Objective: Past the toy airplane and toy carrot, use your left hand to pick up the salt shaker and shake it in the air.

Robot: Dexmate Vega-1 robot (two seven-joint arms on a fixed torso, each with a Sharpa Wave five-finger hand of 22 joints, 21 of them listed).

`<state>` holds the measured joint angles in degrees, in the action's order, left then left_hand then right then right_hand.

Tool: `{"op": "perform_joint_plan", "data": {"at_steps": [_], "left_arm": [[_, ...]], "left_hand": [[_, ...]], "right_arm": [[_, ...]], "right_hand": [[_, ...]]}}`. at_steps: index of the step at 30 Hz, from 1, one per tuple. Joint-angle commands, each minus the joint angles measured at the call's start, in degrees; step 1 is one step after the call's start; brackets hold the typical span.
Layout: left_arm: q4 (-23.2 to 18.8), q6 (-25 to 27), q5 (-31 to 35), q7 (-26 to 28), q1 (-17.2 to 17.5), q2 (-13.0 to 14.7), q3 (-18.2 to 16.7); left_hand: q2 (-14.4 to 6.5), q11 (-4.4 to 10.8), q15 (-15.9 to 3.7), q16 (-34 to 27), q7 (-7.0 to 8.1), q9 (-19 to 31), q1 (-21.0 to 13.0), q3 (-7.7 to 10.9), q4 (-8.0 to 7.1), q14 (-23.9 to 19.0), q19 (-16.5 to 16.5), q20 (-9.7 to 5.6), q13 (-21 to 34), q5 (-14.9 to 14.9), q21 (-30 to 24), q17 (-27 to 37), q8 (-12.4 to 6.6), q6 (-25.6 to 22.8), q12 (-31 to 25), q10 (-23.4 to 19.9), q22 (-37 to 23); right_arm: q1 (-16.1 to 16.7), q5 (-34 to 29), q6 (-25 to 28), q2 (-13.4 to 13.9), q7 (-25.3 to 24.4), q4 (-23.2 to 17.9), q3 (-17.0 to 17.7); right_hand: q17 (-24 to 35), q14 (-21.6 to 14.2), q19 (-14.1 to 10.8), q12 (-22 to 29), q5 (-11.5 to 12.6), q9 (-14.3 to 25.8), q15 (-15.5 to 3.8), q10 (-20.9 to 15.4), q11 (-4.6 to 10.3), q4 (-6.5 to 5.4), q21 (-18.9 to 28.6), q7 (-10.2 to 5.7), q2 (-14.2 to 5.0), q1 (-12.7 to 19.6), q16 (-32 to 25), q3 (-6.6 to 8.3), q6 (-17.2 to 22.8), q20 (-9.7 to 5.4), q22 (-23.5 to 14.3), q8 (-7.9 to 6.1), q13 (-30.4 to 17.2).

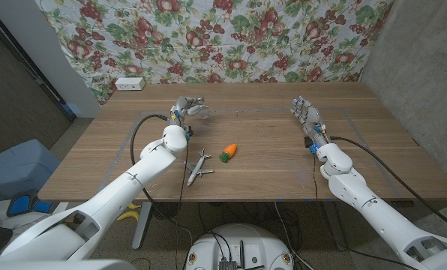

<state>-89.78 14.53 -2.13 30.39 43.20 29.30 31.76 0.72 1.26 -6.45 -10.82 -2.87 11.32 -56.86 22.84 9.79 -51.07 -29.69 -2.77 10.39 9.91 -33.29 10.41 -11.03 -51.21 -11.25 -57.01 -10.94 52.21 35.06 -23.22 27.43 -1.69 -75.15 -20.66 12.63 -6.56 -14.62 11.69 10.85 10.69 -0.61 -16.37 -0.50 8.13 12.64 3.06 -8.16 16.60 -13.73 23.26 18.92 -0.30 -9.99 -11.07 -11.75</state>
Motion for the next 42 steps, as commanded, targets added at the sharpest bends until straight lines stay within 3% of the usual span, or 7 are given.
{"op": "perform_joint_plan", "data": {"at_steps": [1, 42], "left_arm": [[2.9, -0.6, 0.2, -0.6, -1.1, -0.5, 1.1], [10.8, -2.4, 1.0, -1.2, -3.8, -1.9, 3.8]], "left_hand": [[-9.3, 10.73, -7.46, 0.1, 5.13, 0.2, -8.8, 0.39, -0.26, 0.0, 0.2, -5.04, 0.2, 0.3, -0.3, 0.0, -0.14, -10.1, -0.2, -10.5, 0.0], [-9.4, 10.72, -7.43, 0.1, 4.85, 0.3, -8.4, 0.70, -0.25, 0.2, 0.2, -4.99, 0.2, 0.3, -0.6, 0.0, -0.24, -9.8, -0.2, -10.2, 0.1]], "right_arm": [[0.0, 0.1, 0.0, 0.0, 0.0, 0.2, 0.1], [-0.9, -0.3, 0.5, -0.6, -0.5, 0.9, -0.3]], "right_hand": [[0.2, -0.4, -0.5, -0.2, 0.1, 0.1, 0.05, -0.3, 0.00, 0.02, -0.2, 0.00, -0.28, 0.5, 0.3, 0.03, 0.3, 0.01, -0.2, -0.22, 0.1], [0.2, -0.4, -0.6, -0.2, 0.1, 0.1, 0.00, -0.3, 0.40, -0.02, -0.5, -0.13, -0.27, 0.4, 0.3, 0.01, 0.2, -0.01, -0.2, -0.19, 0.1]]}}
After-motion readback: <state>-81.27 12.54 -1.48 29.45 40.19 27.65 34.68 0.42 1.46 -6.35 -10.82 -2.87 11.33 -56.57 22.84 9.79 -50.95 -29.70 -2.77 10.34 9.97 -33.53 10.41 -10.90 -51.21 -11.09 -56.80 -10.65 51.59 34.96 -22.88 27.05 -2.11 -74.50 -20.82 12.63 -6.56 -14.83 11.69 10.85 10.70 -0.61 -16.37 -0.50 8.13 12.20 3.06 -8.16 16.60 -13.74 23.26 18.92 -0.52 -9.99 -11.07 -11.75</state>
